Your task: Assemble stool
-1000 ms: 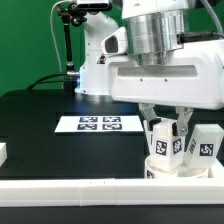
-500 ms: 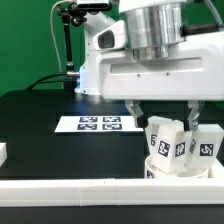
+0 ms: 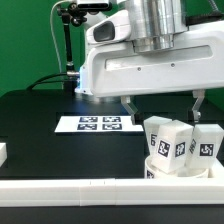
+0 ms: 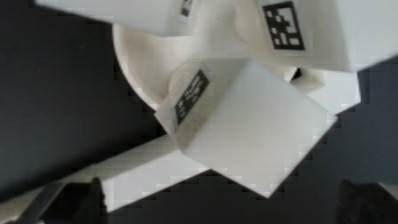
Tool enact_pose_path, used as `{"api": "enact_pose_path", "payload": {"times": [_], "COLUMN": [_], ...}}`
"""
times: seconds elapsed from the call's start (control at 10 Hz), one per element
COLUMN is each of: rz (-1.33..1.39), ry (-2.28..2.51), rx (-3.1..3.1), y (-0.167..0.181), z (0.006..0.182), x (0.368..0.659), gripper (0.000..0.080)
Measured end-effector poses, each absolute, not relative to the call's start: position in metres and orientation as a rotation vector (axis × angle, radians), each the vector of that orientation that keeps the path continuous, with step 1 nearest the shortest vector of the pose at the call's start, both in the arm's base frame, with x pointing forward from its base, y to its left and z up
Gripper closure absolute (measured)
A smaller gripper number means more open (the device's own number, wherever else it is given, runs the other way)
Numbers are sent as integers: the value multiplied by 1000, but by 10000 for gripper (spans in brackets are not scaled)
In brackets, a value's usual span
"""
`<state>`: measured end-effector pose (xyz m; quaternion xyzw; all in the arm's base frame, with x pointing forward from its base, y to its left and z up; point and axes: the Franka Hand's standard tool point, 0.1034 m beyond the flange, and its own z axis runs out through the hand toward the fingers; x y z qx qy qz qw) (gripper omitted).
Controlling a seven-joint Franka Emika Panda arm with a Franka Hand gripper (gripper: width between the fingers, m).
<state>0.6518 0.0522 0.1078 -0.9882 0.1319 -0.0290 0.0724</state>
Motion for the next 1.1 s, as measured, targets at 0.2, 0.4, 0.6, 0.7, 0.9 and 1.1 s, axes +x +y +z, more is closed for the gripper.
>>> {"api": "enact_pose_path", "payload": {"times": [0.2,0.4,0.6,0.7,0.9,1.1], "rz": [-114,-132,-142,-145,-150,-162], "ry": [19,-279,-484,-576,-798,-1132], "rx": [-3013,-3015,-2998,-2986,-2953,-2893], "y": [52,50,49,48,47,51], "z": [109,109,108,108,109,111], "x": [652,652,652,652,652,654], "gripper": [150,150,150,150,150,150]}}
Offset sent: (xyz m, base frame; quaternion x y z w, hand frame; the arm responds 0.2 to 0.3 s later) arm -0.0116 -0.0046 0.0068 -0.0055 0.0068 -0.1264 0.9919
